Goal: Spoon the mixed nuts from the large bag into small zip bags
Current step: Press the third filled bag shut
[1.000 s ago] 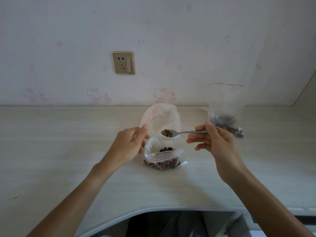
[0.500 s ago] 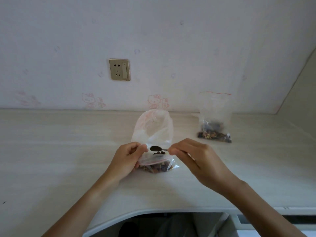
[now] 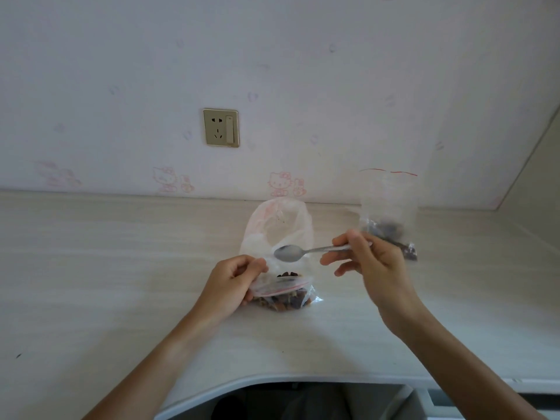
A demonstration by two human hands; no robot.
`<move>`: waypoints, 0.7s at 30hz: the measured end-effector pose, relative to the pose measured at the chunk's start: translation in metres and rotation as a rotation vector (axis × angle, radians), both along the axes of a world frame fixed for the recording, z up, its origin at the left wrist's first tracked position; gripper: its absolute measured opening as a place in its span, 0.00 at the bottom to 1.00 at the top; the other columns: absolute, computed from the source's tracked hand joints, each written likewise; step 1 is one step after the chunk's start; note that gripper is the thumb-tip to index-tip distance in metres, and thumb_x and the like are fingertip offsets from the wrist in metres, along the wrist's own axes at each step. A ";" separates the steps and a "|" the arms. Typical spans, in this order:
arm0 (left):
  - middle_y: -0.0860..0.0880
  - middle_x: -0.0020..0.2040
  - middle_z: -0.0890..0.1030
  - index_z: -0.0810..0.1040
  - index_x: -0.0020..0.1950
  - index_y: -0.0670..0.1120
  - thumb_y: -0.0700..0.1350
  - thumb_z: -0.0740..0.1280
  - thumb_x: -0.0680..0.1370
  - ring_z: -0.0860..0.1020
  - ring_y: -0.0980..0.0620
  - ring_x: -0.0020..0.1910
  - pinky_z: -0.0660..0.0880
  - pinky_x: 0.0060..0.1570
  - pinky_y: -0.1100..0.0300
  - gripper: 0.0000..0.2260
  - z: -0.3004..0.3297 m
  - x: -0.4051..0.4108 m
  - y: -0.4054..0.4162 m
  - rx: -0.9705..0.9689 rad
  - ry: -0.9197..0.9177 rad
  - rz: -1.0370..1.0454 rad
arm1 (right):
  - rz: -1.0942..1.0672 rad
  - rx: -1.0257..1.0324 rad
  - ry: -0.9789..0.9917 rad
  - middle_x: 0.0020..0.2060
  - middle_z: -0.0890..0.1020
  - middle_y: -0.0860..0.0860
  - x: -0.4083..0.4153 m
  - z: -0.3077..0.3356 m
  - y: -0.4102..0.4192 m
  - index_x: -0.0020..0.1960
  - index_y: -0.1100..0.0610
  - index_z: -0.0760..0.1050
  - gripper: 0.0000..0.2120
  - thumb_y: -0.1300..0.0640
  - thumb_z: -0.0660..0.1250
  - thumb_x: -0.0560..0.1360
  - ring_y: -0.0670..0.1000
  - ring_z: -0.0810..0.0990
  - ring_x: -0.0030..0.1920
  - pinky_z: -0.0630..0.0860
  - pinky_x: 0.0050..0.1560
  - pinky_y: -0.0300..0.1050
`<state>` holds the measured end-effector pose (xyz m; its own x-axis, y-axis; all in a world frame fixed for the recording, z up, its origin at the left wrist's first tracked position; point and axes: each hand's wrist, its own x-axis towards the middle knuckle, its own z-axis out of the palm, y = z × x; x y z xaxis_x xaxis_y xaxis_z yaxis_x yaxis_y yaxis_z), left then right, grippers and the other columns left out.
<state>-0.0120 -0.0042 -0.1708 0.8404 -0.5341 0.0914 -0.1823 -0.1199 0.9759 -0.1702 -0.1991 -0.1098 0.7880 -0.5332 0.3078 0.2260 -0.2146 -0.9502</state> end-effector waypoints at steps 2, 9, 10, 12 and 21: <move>0.52 0.28 0.72 0.85 0.42 0.50 0.50 0.69 0.83 0.72 0.54 0.25 0.69 0.25 0.62 0.12 0.002 -0.002 0.000 -0.001 0.003 -0.002 | -0.029 0.273 0.034 0.42 0.87 0.62 0.005 0.002 -0.007 0.51 0.63 0.80 0.17 0.52 0.58 0.86 0.59 0.87 0.44 0.82 0.38 0.45; 0.52 0.28 0.73 0.84 0.41 0.50 0.50 0.69 0.82 0.72 0.54 0.25 0.69 0.26 0.62 0.12 0.004 -0.004 0.000 0.018 -0.001 0.004 | -0.125 0.422 0.142 0.43 0.88 0.59 0.057 0.001 -0.030 0.53 0.62 0.81 0.16 0.53 0.59 0.87 0.56 0.89 0.42 0.82 0.36 0.45; 0.52 0.28 0.73 0.84 0.40 0.50 0.50 0.69 0.82 0.72 0.54 0.25 0.69 0.26 0.62 0.12 0.004 -0.005 0.000 0.019 0.002 0.003 | -0.134 0.399 0.168 0.42 0.88 0.57 0.067 -0.001 -0.030 0.53 0.62 0.81 0.16 0.53 0.59 0.86 0.55 0.89 0.41 0.81 0.35 0.45; 0.52 0.28 0.73 0.84 0.41 0.50 0.50 0.70 0.82 0.72 0.54 0.25 0.69 0.26 0.63 0.12 0.005 -0.005 0.000 0.022 0.010 0.007 | -0.131 0.350 0.239 0.40 0.88 0.55 0.084 -0.007 -0.028 0.53 0.62 0.81 0.15 0.54 0.59 0.86 0.53 0.88 0.39 0.80 0.33 0.44; 0.48 0.32 0.82 0.84 0.36 0.52 0.66 0.68 0.75 0.80 0.53 0.29 0.76 0.29 0.62 0.20 0.018 -0.006 0.008 0.045 0.110 -0.012 | -0.130 0.027 0.576 0.31 0.86 0.53 0.081 -0.015 -0.043 0.68 0.65 0.73 0.22 0.48 0.65 0.83 0.48 0.79 0.23 0.70 0.22 0.38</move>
<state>-0.0178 0.0033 -0.1533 0.8374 -0.5460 -0.0254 -0.0764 -0.1629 0.9837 -0.0893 -0.2423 -0.1247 0.7518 -0.6384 -0.1653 -0.3546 -0.1801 -0.9175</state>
